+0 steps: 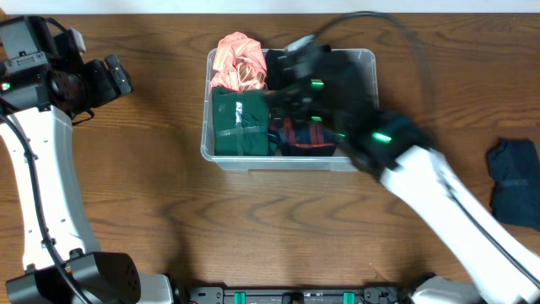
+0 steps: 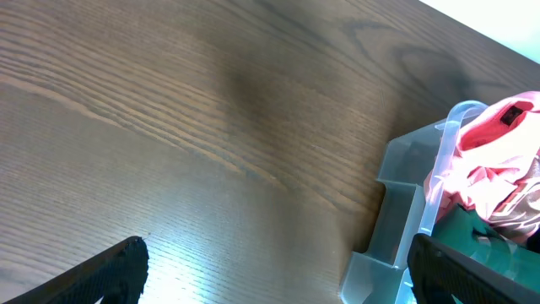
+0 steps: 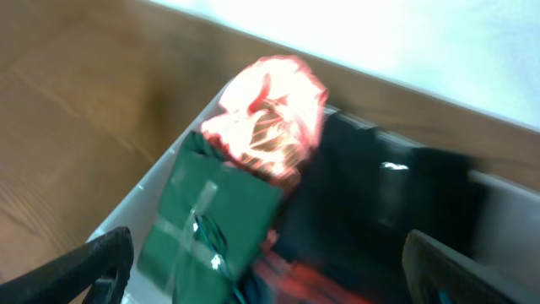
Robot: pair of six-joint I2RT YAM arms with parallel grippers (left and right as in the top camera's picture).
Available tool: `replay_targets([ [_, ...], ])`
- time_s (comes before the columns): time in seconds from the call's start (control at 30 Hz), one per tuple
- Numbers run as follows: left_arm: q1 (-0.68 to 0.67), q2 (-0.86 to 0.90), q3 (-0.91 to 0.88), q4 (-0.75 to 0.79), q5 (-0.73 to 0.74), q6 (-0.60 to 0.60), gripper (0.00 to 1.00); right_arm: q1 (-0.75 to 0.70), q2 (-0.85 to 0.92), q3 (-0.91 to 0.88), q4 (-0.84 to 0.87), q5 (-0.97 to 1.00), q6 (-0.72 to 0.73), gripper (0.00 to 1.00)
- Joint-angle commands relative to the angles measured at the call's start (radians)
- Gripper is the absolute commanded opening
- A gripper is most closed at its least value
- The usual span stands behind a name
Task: Pack container
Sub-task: 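Withdraw the right gripper to the right side of the table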
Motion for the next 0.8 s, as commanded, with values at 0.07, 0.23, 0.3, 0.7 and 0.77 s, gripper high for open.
replay_targets([
  [0.07,0.004,0.002,-0.005,-0.001,-0.002,0.018,0.98,-0.161,-0.165,0.011,-0.238,0.191,0.151,0.99],
  [0.23,0.004,0.002,-0.005,-0.001,-0.002,0.018,0.98,-0.456,-0.242,0.011,-0.508,0.253,0.331,0.99],
  [0.3,0.004,0.002,-0.005,-0.001,-0.002,0.018,0.98,-0.589,-0.245,0.010,-0.573,0.252,0.372,0.99],
  [0.7,0.004,0.002,-0.005,-0.001,-0.002,0.018,0.98,-1.083,-0.113,-0.119,-0.444,0.141,0.249,0.99],
  [0.77,0.004,0.002,-0.005,-0.001,-0.002,0.018,0.98,-1.120,-0.058,-0.123,-0.426,0.144,0.230,0.99],
])
